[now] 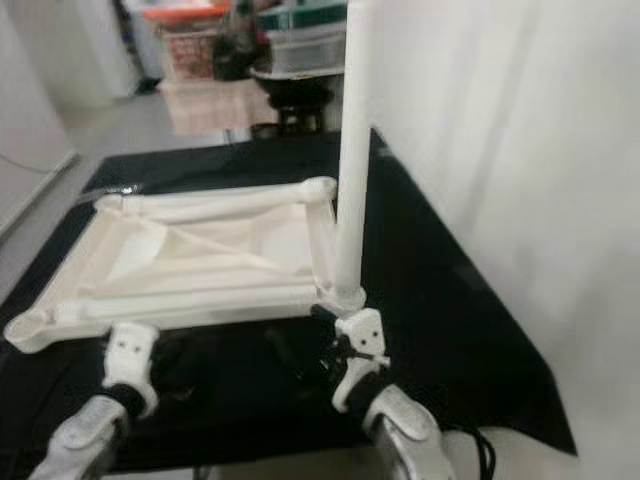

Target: Building children table

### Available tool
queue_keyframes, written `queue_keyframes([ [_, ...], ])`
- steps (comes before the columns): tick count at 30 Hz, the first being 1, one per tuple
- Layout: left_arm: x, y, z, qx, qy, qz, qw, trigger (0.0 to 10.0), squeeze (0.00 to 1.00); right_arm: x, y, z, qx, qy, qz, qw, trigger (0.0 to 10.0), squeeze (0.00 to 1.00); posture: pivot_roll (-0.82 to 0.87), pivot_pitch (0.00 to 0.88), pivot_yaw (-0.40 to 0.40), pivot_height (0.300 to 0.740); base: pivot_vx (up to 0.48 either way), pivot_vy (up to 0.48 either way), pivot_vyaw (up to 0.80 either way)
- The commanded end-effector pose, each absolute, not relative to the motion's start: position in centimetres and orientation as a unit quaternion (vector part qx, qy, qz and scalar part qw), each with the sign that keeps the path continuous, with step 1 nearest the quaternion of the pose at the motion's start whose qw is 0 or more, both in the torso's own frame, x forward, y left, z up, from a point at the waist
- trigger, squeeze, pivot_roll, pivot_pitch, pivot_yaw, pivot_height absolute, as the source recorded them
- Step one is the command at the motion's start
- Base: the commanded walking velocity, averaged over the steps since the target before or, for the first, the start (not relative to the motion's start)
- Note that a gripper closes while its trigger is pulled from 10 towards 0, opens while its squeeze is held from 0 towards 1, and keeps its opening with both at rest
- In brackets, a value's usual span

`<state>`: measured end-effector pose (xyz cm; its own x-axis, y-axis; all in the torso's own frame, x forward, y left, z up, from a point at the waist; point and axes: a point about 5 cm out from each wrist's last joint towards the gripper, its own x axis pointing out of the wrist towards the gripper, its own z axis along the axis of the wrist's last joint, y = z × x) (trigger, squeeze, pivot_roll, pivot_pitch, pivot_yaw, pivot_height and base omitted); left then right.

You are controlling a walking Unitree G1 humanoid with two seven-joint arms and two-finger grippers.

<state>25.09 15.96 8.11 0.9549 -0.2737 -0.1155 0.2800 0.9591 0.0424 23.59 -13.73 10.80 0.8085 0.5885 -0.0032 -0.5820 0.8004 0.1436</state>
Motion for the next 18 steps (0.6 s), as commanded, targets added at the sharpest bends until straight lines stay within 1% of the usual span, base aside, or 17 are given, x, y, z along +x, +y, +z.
queue_keyframes([
  [1,25.2,16.2,8.2,0.041,0.051,-0.134,0.989,10.0,0.0,23.8,-13.3,11.1,0.07,0.02,0.314,0.946,10.0,0.0,-0.14,0.0,0.071,0.74,0.0,0.465,0.0],
  [13,26.0,16.3,8.9,0.054,0.042,-0.113,0.991,10.0,0.0,26.3,-11.2,11.6,0.044,0.004,0.298,0.954,10.0,0.0,-0.12,0.0,0.062,0.74,0.0,0.443,0.0],
  [18,26.1,16.2,9.1,0.057,0.037,-0.109,0.992,10.0,0.0,27.4,-11.1,11.7,0.038,0.001,0.272,0.961,10.0,0.0,-0.12,0.0,0.06,0.74,0.0,0.458,0.0],
])
